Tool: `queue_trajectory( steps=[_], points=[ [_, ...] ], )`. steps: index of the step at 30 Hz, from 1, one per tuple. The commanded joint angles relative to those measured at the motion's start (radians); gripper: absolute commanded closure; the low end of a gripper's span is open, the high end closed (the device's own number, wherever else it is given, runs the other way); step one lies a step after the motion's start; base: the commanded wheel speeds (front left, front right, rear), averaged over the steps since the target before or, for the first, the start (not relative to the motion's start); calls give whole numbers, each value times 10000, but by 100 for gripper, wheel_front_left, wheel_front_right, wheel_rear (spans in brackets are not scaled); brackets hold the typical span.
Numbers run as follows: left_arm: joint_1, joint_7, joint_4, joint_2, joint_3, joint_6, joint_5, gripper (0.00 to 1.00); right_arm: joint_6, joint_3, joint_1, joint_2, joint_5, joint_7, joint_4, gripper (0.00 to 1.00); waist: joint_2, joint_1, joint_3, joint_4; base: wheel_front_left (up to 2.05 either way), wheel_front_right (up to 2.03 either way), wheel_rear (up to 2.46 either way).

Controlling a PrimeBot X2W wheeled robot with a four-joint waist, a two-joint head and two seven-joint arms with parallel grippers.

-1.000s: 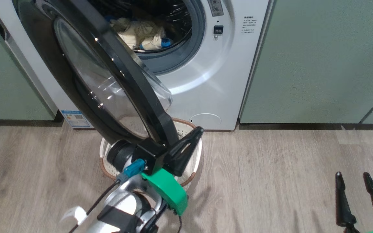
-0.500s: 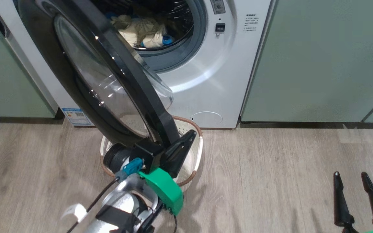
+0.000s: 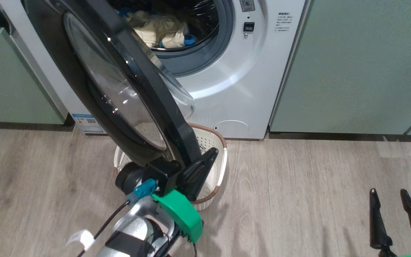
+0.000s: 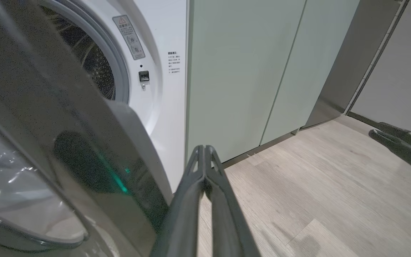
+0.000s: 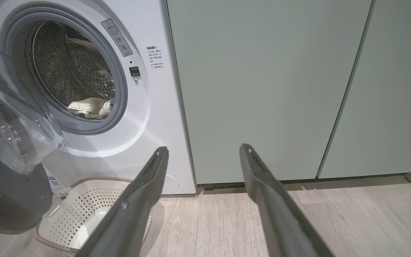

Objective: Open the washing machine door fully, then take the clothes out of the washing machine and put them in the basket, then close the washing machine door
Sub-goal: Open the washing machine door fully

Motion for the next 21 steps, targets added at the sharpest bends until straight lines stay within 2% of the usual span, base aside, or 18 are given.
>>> queue_trajectory(
  steps=[1,21],
  points=[
    [-190,-93,-288,224,589,168,-114,100,37,160,-308,-61,-98,-95,-376,0,-1,0,5,36,0,0,0],
    [482,-268,-1027,514,674,518,-63,100,37,92,-315,-40,-77,-95,-356,0,-1,0,55,837,0,0,0]
  ],
)
